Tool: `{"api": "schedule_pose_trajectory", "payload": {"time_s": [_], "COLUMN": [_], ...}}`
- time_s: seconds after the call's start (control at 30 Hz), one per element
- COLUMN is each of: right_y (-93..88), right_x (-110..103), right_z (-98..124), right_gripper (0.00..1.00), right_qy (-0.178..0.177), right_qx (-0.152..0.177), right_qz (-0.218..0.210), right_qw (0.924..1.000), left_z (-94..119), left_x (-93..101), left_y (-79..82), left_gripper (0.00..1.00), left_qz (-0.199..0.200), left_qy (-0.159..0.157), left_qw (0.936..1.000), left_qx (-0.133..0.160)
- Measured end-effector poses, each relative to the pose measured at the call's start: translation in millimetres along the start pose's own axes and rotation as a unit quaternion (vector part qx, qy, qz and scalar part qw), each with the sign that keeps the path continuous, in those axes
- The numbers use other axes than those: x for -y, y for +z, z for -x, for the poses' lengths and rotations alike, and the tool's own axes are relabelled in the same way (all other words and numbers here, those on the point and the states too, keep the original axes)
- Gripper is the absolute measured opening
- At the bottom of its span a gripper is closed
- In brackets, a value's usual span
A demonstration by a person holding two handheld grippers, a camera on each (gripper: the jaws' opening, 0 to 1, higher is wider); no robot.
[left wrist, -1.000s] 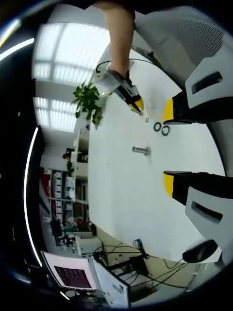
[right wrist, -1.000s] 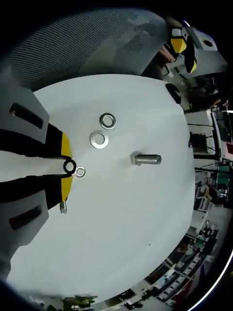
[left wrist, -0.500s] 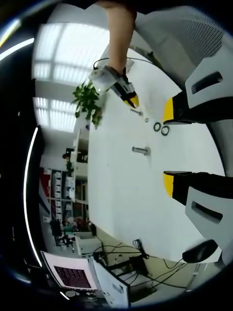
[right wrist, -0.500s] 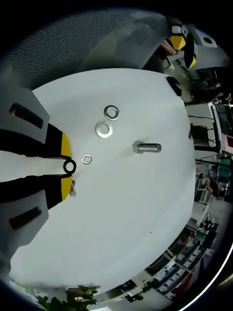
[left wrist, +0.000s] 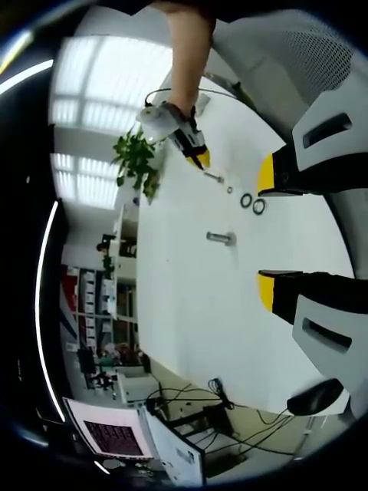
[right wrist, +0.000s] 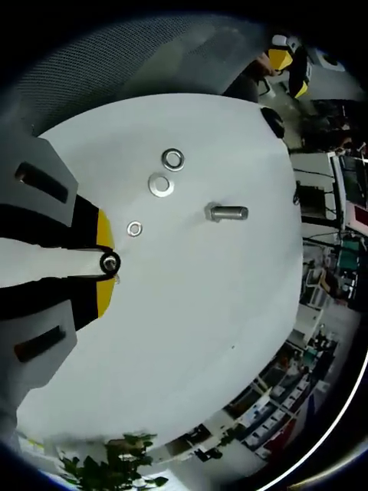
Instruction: Place the washer onto the threaded stud by aligning its center hole with the stud, sliding it down to the base, and recovering from edge contact or off-axis alignment until the washer reaches the visible bottom stop.
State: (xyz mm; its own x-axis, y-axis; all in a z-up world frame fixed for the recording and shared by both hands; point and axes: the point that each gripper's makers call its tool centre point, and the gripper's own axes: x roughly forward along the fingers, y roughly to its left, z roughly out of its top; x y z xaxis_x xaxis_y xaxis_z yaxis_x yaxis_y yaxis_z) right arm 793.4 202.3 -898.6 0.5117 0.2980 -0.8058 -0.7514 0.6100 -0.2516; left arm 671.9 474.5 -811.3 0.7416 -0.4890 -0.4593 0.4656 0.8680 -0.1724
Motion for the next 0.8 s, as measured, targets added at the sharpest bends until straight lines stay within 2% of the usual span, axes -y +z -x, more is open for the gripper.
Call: {"api": "schedule_pose_trajectory", "payload": {"time_s": [0.17,0.43,0.6,0.8], "right_y": [3.0,1.0,5.0,1.8], "right_x": [7,12,12,12], "right_z": [0,-4,-6,-9], "right_gripper": [0.13,0.13,0.13,0.13], "right_qy": [-0.010,-0.009,0.005,0.008], "right_qx": [0.009,0.003,0.002,-0.015], "right_qz": [-0.011,-0.012,-0.023,-0.013], "right_qw": [0.9998,0.9999,0.9997,0.9998], "left_z": [0,0,0,0], "left_x": [-0.2,-0.8,-1.0,-1.0], "left_y": [-0.5,-0.3,-0.4,-0.3], "left_gripper": [0.36,0.36,0.36,0.36], "left_qz": [0.000,0.000,0.000,0.000], "left_qy": [0.000,0.001,0.001,0.001], "left_qw": [1.0000,1.0000,1.0000,1.0000], "left_qx": [-0.001,-0.001,-0.001,-0.001]}}
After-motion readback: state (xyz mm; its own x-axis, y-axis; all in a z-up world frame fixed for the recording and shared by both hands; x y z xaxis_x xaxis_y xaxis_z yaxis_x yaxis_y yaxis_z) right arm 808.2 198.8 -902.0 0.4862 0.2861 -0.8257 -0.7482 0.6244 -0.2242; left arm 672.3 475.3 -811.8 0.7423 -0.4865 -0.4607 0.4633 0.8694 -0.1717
